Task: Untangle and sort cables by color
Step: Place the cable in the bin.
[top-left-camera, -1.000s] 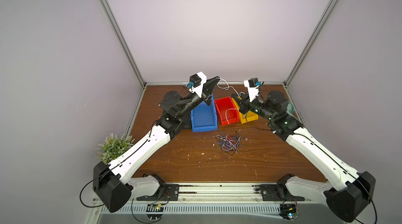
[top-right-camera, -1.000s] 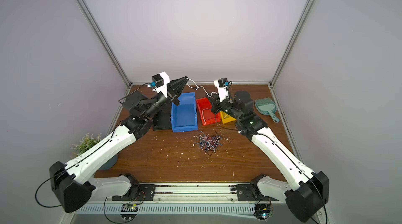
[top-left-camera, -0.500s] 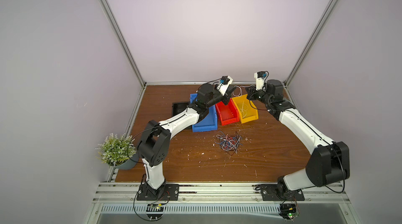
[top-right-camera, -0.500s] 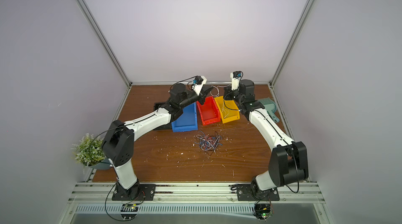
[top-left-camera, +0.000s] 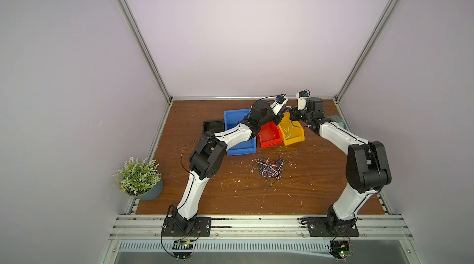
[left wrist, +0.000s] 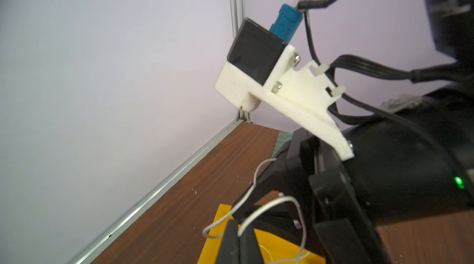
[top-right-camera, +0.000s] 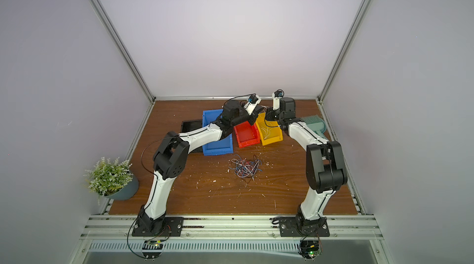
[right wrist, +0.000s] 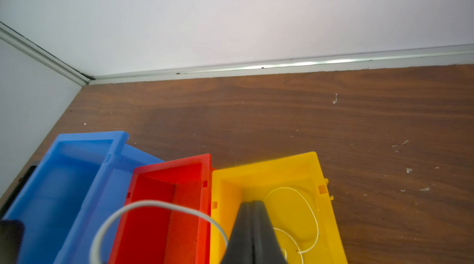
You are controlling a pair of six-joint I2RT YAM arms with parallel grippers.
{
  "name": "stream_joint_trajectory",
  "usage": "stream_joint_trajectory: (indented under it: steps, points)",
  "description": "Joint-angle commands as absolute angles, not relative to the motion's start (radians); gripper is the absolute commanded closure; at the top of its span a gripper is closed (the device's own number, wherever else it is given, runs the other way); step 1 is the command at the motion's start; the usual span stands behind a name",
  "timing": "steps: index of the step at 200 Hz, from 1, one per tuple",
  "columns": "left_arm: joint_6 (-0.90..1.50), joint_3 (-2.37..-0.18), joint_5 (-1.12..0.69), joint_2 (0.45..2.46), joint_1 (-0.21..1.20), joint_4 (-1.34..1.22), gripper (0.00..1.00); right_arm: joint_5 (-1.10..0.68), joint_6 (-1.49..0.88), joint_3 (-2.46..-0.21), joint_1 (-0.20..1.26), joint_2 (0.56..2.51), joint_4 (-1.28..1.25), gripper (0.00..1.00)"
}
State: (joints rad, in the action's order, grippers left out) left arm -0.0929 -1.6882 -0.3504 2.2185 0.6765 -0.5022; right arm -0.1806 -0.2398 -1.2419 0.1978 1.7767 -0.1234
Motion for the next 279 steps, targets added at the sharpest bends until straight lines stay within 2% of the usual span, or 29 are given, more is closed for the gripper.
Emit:
stream_joint_trajectory:
  steps: [1,52,88,134,179,192,212,247,279]
  points:
    - [-0.125,-1.713,-0.329,2.238,0.686,-0.476,1.0,-0.169,-0.239,-1.288,0.194,1.754,-0.102,0.8]
    - [-0.15,-1.736,-0.322,2.274,0.685,-0.443,1.0,-0.175,-0.251,-1.258,0.187,1.71,-0.014,0.56]
    - [-0.15,-1.752,-0.329,2.299,0.684,-0.434,1.0,-0.212,-0.246,-1.298,0.185,1.71,0.091,0.47]
    - [-0.152,-1.81,-0.32,2.346,0.685,-0.398,1.0,-0.249,-0.25,-1.362,0.158,1.678,0.221,0.44]
    - [-0.147,-1.829,-0.304,2.376,0.685,-0.378,0.98,-0.311,-0.258,-1.331,0.15,1.631,0.212,0.42]
    - [-0.141,-1.829,-0.293,2.378,0.684,-0.373,0.94,-0.311,-0.256,-1.325,0.15,1.632,0.209,0.41]
    - [-0.138,-1.829,-0.287,2.374,0.684,-0.373,0.78,-0.339,-0.264,-1.318,0.149,1.647,0.194,0.45]
    - [-0.142,-1.823,-0.298,2.332,0.684,-0.369,0.55,-0.36,-0.278,-1.318,0.15,1.704,0.17,0.67]
    - [-0.146,-1.768,-0.3,2.249,0.683,-0.395,0.51,-0.383,-0.297,-1.315,0.151,1.745,0.138,0.68]
